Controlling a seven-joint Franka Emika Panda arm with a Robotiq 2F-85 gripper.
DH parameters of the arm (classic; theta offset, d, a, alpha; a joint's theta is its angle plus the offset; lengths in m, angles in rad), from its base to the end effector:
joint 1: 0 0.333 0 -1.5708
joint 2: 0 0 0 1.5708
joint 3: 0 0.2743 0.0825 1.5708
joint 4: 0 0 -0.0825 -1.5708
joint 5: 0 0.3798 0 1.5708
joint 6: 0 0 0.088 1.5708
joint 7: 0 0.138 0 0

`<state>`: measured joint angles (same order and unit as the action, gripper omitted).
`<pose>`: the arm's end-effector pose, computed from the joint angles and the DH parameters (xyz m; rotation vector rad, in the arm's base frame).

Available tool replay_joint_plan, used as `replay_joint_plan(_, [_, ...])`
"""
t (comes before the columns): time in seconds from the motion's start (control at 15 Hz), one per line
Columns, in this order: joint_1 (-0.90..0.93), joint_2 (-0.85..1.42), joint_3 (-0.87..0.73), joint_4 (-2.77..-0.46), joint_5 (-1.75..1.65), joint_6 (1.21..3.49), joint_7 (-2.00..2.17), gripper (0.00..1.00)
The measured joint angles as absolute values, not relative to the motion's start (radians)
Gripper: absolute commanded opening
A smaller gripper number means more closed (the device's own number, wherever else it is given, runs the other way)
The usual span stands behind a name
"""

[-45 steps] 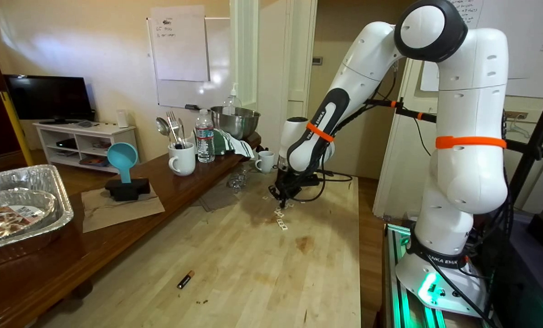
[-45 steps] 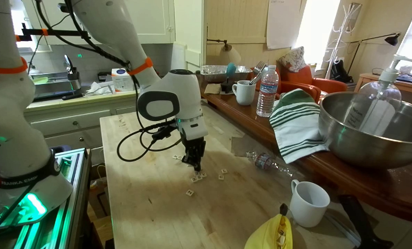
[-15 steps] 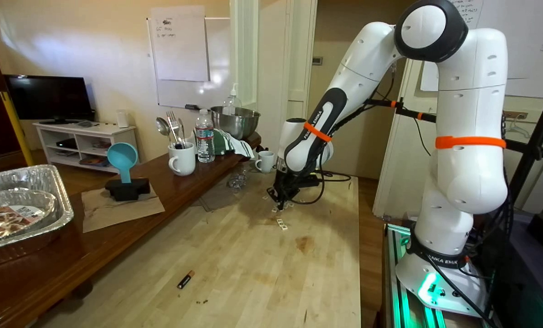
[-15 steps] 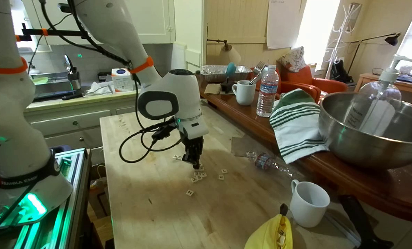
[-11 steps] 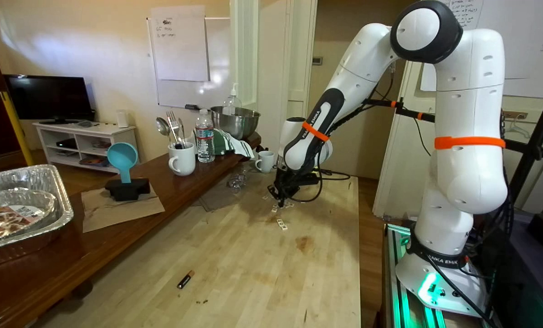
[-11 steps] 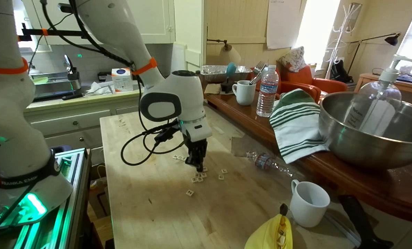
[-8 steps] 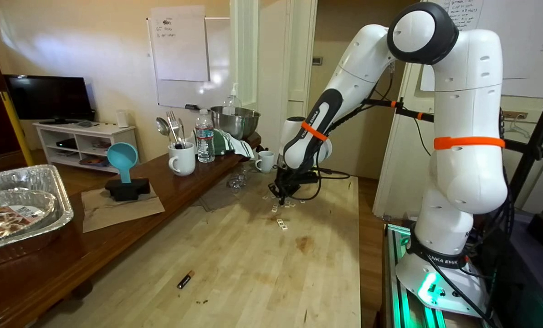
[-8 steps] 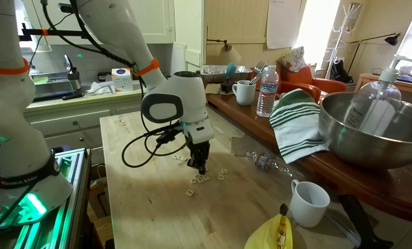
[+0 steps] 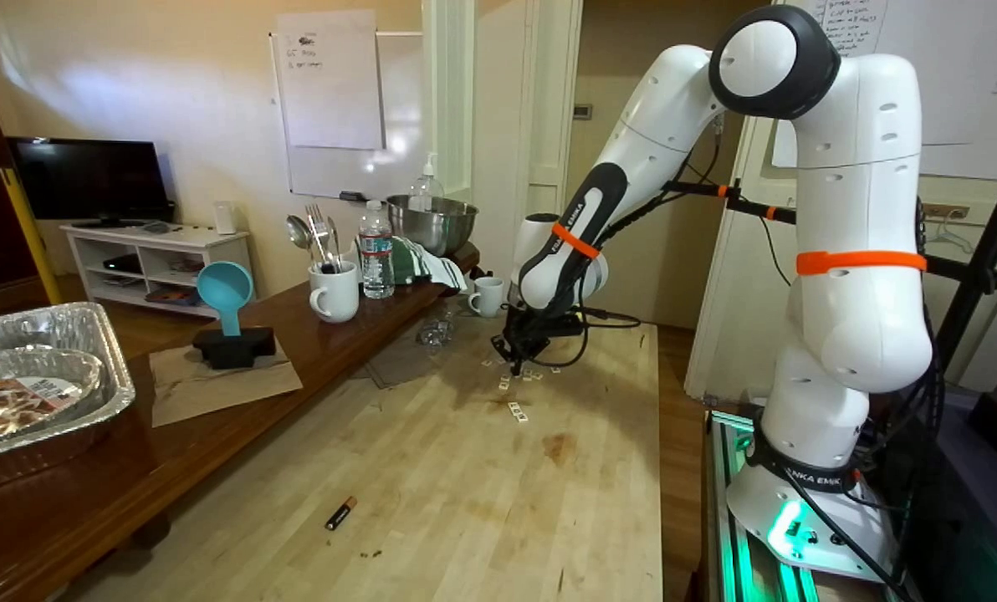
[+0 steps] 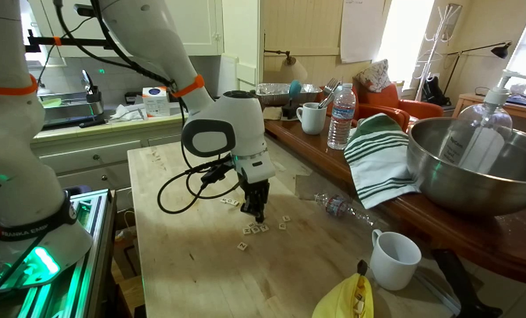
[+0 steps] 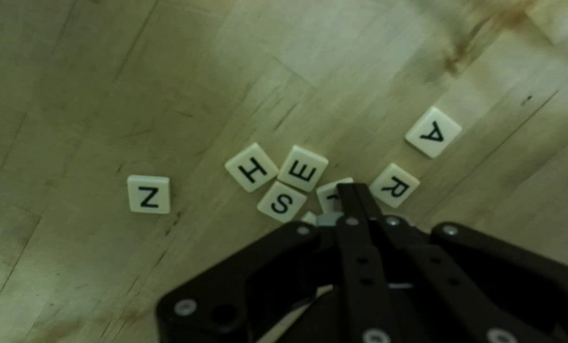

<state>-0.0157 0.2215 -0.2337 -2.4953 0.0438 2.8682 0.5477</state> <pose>0.4643 -0.1273 0.1504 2.8560 -1.2563 0.2529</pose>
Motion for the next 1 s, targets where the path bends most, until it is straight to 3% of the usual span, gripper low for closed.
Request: replay_joint_plan(1.0, [-0.010, 0.192, -0.159, -2.504, 0.068, 2.866, 0.543, 0.00])
